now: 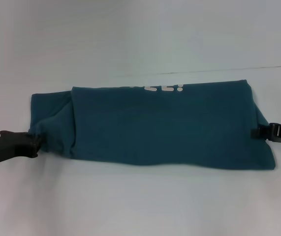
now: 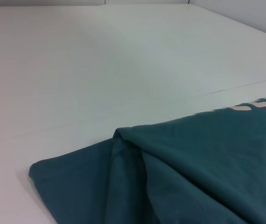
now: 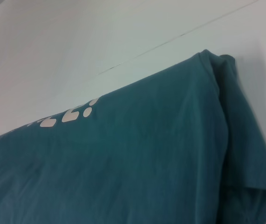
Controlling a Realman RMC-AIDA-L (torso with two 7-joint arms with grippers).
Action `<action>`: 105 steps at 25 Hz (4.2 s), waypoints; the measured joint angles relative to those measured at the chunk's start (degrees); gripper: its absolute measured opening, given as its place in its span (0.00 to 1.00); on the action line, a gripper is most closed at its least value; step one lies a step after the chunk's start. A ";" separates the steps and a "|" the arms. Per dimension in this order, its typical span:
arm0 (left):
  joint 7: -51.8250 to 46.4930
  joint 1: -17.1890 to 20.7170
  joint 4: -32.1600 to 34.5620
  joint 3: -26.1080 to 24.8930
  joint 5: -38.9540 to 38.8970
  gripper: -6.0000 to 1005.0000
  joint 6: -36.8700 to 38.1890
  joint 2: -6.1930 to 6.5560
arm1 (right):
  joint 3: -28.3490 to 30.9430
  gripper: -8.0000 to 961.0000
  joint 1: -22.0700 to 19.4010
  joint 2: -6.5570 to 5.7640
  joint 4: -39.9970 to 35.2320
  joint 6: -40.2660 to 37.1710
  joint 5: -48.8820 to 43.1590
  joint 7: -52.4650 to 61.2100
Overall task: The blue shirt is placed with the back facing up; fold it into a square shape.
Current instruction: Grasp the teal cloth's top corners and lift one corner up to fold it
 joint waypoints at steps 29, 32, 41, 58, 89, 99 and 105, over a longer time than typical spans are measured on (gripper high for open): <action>-0.31 0.60 0.65 -1.36 0.29 0.02 -0.05 0.00 | 1.85 0.07 -3.72 -1.18 -0.57 0.51 3.93 -2.57; -0.31 0.61 0.67 -2.31 0.38 0.02 -0.05 0.03 | 2.38 0.08 -4.38 -1.52 -0.56 0.51 3.85 -2.28; -0.05 1.10 0.71 -3.33 0.64 0.02 0.00 0.16 | 3.19 0.10 -5.43 -2.20 -0.58 0.12 3.83 -1.91; -0.52 2.32 4.81 -3.23 2.86 0.11 6.00 -0.01 | 5.77 0.15 -5.69 -1.29 -6.75 -6.93 5.41 -2.43; -6.72 -3.38 -1.51 0.21 -6.60 0.84 -5.15 -0.26 | 5.45 0.89 -4.93 -2.41 -7.58 -7.33 6.13 -2.07; -6.69 -6.71 -6.09 7.05 -6.29 0.83 -12.33 -0.18 | 5.22 0.87 -2.66 -1.94 -7.33 -5.88 1.86 0.48; -6.63 -7.58 -7.58 12.94 -6.25 0.83 -17.85 -0.31 | 5.02 0.87 -1.63 -1.78 -6.59 -5.39 1.70 1.18</action>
